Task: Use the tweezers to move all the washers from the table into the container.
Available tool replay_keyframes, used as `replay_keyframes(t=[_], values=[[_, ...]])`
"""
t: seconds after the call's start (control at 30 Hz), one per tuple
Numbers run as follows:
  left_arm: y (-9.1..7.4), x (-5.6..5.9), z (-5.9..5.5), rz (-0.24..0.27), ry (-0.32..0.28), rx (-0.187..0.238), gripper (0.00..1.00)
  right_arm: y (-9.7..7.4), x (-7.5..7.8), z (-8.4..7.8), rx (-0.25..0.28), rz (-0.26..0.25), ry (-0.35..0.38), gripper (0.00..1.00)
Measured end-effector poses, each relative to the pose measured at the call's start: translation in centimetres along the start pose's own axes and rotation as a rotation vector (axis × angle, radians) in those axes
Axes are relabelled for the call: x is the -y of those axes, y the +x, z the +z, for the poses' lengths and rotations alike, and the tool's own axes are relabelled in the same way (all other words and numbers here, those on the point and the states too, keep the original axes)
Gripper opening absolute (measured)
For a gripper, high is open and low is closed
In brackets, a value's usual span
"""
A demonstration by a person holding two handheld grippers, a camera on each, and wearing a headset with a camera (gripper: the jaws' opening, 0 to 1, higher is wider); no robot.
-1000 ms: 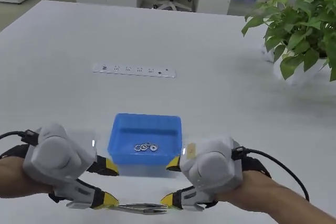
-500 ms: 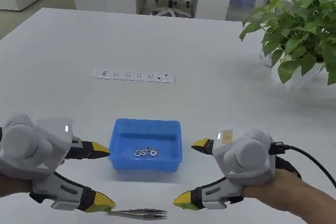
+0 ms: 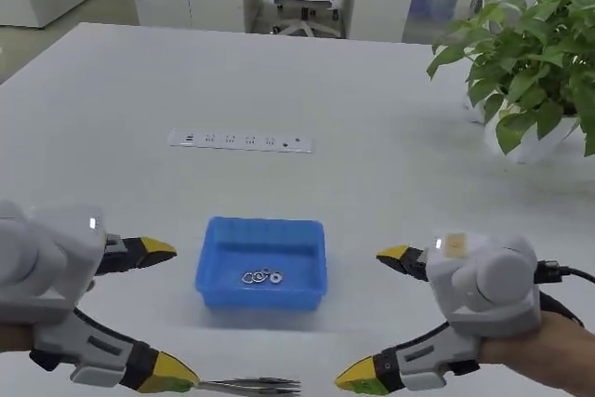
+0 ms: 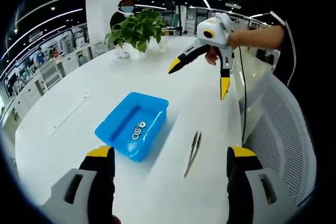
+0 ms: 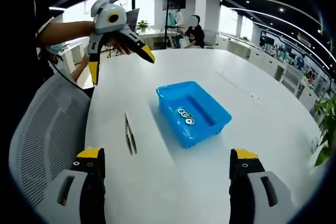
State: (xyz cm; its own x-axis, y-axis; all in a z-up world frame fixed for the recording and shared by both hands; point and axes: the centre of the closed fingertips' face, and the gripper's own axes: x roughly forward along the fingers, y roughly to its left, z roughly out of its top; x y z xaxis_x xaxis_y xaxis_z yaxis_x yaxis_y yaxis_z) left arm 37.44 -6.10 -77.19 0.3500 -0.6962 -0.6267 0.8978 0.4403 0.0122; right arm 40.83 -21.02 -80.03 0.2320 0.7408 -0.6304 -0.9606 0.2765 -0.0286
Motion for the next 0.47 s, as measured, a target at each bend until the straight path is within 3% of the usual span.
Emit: replay_keyframes(t=[0.13,0.47], values=[[-0.21,-0.03,0.09,-0.004,-0.005,-0.008,0.99,-0.35,0.19,0.01,-0.008,-0.004,-0.001,1.0],[-0.17,-0.56,0.05,-0.001,-0.008,-0.003,0.99,-0.64,0.25,-0.3,-0.029,-0.003,-0.002,1.0]])
